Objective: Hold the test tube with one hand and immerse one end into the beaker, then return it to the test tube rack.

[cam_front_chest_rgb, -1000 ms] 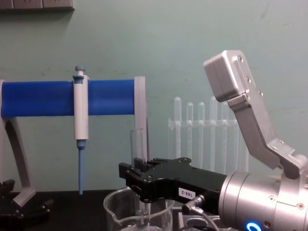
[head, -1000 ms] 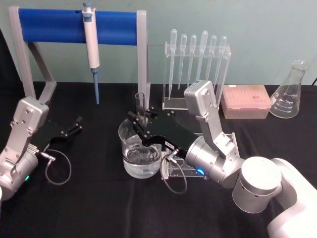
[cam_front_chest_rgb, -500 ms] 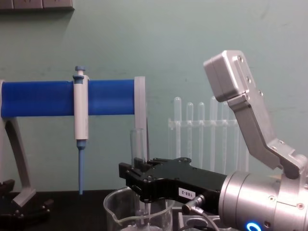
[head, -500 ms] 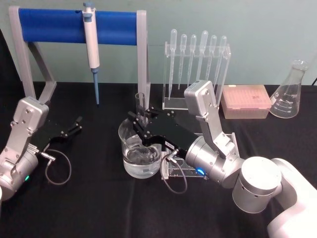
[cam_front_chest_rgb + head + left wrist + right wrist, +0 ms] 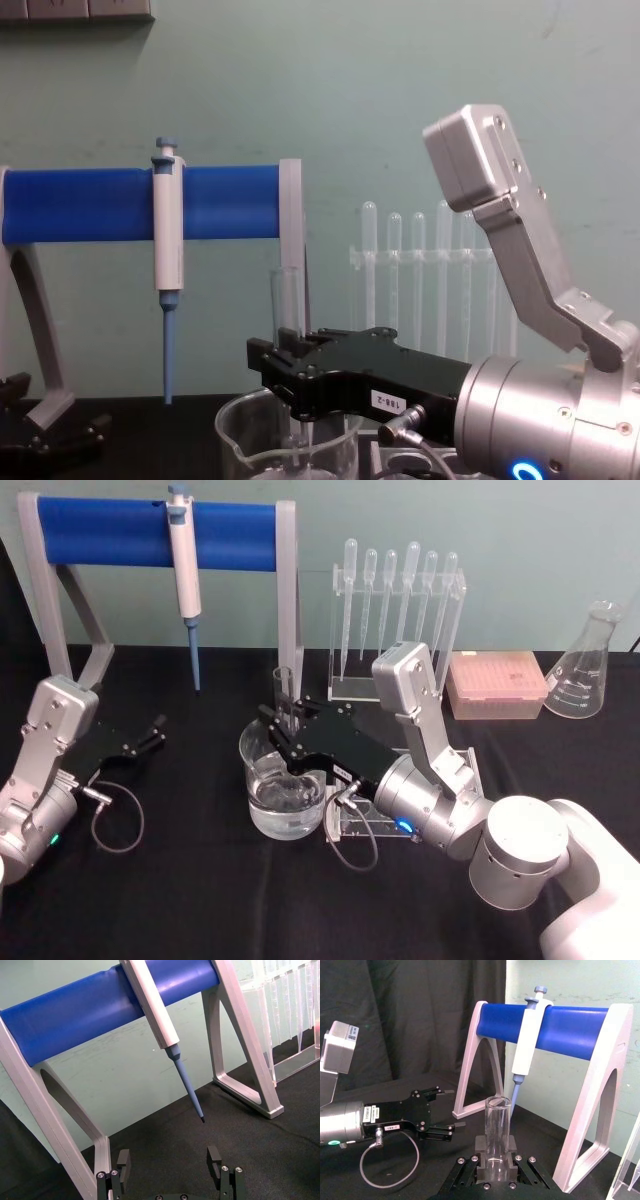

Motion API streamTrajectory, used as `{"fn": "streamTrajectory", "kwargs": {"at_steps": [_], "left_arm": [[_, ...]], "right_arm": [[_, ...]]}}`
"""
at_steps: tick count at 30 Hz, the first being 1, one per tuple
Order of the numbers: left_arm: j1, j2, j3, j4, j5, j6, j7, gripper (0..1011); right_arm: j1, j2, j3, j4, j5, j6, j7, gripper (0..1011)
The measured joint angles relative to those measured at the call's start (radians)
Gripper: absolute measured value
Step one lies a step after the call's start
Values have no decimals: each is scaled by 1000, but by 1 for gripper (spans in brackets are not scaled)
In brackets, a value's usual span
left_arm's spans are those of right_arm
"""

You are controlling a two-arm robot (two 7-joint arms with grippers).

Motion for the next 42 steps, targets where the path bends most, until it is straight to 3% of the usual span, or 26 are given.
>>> {"fn": "streamTrajectory", "kwargs": {"at_steps": [42], "left_arm": [[0,0,0,0,0,0,0,1000]], "right_arm": [[0,0,0,0,0,0,0,225]]}}
